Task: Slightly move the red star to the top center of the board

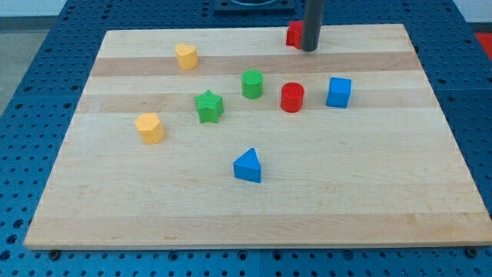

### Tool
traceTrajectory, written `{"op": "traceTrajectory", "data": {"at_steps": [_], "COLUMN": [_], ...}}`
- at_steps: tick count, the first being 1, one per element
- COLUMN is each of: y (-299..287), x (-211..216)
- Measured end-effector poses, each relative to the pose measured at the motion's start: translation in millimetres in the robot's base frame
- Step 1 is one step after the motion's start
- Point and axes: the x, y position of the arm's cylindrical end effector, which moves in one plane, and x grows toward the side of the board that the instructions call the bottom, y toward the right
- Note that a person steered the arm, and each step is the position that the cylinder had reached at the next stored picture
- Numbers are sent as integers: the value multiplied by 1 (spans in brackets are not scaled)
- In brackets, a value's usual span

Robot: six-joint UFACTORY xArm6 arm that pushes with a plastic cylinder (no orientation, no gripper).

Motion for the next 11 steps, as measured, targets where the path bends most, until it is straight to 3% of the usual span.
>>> {"op": "traceTrajectory", "data": {"at_steps": [3,6,11], "y": [35,34,11], "x": [44,-59,-56]}}
